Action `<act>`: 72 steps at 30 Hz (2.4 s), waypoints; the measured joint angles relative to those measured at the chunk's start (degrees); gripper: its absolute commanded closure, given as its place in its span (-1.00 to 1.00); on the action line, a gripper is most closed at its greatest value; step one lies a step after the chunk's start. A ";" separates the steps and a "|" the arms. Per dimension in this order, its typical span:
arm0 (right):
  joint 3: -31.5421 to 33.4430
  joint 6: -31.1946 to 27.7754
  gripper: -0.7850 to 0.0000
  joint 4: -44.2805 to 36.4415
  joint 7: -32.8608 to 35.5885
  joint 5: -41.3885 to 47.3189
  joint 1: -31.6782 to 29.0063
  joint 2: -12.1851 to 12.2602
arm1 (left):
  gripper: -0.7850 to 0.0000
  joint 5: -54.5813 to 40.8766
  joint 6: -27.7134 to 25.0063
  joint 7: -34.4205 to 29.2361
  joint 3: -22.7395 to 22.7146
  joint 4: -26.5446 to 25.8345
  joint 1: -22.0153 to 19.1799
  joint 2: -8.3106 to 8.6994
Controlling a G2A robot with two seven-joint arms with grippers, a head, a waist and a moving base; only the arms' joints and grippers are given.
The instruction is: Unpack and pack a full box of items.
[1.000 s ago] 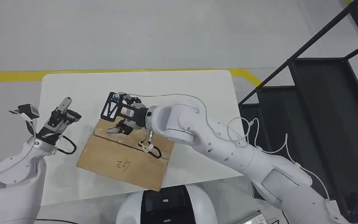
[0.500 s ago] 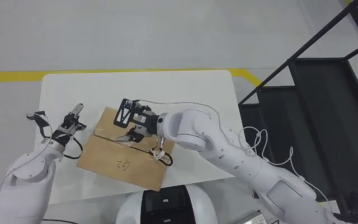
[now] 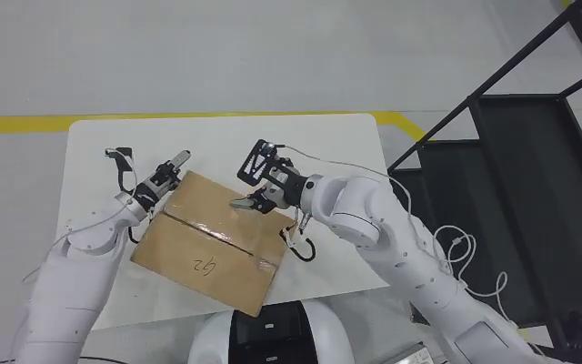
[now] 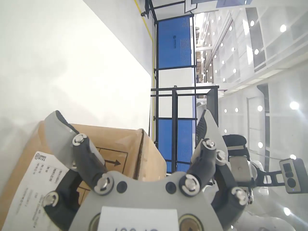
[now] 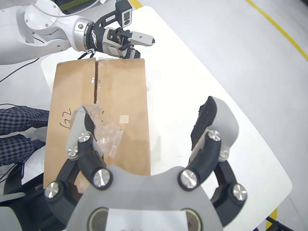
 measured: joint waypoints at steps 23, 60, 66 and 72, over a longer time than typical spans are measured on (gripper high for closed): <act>-6.14 -8.78 -1.00 6.24 1.24 2.02 6.12 -0.81 | -1.00 -8.16 -5.28 -4.30 -17.39 -4.72 12.74 2.74; -25.66 -11.68 -1.00 25.32 28.07 31.26 47.74 -3.25 | -1.00 -7.43 -4.14 -5.84 -14.03 -7.02 13.40 2.28; -28.01 -11.42 -1.00 26.57 28.31 34.83 54.06 -2.25 | -1.00 -7.39 -4.10 -5.83 -13.89 -6.94 13.29 2.25; -30.28 -10.95 -1.00 27.65 28.78 37.01 57.04 -1.65 | -1.00 -7.29 -4.00 -6.15 -13.36 -6.79 12.87 2.18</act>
